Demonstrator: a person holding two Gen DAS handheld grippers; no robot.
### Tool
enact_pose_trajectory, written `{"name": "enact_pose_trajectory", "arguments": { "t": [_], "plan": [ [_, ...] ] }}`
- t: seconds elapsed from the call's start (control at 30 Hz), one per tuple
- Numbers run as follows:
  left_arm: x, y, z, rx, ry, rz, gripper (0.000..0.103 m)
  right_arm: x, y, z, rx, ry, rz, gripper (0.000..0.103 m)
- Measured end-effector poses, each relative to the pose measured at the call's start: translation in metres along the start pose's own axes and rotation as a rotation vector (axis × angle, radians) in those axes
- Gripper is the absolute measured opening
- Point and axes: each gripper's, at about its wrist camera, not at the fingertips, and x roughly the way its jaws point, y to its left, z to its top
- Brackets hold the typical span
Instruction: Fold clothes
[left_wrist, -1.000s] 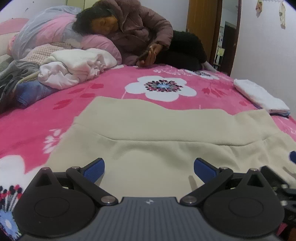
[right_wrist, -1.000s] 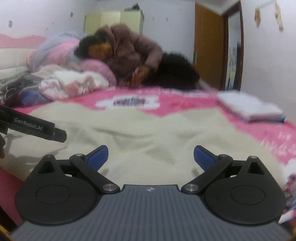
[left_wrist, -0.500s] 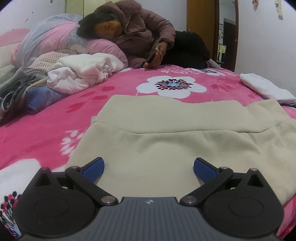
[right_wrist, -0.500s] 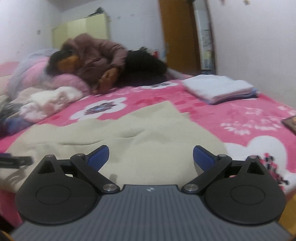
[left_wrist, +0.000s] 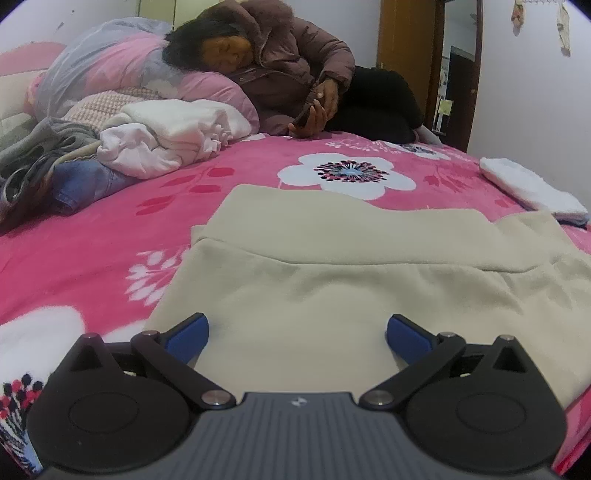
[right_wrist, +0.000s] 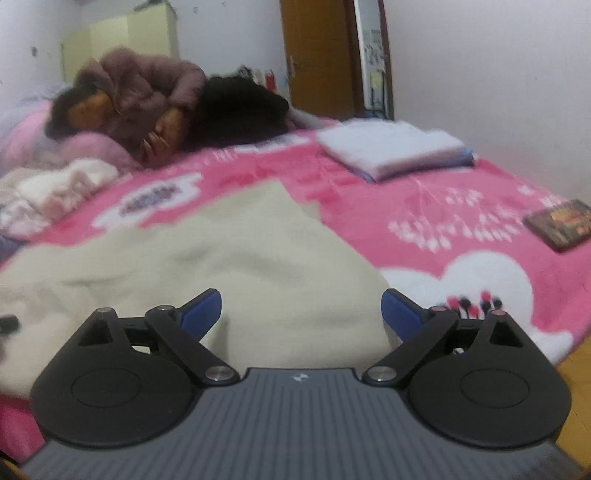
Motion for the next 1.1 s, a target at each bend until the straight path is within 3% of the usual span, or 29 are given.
{"name": "enact_pose_trajectory", "arguments": {
  "t": [0.13,0.23,0.33,0.47,0.5,0.6,0.67,0.8,0.97,1.1],
  "plan": [
    [0.001,0.005,0.000,-0.021,0.009,0.002,0.103,0.002,0.039,0.005,-0.056,-0.015,0.143,0.094],
    [0.001,0.007,0.000,-0.023,0.015,0.001,0.103,0.016,0.084,-0.004,-0.175,0.000,0.238,0.093],
    [0.001,0.009,-0.002,-0.024,0.015,-0.008,0.103,0.034,0.104,-0.012,-0.225,0.041,0.305,0.093],
    [0.000,0.013,-0.002,-0.020,0.010,-0.025,0.103,0.056,0.080,-0.009,-0.257,0.064,0.192,0.090],
    [-0.001,0.014,-0.002,-0.019,0.008,-0.030,0.103,0.055,0.070,-0.004,-0.238,0.061,0.201,0.090],
    [-0.008,0.015,0.002,0.009,-0.026,-0.028,0.103,0.055,0.043,0.013,-0.201,0.041,0.034,0.091],
    [-0.013,0.013,0.006,0.042,-0.056,-0.029,0.103,0.055,0.023,0.022,-0.121,0.052,0.012,0.091],
    [-0.004,-0.013,0.025,0.147,-0.072,-0.088,0.103,0.052,0.040,0.025,-0.150,0.048,0.089,0.091],
    [0.026,-0.047,0.042,0.234,-0.040,-0.121,0.103,0.073,0.102,0.025,-0.295,0.061,0.242,0.091],
    [0.048,-0.029,0.041,0.160,0.036,-0.160,0.103,0.100,0.102,0.035,-0.310,0.130,0.244,0.091]
  ]
}}
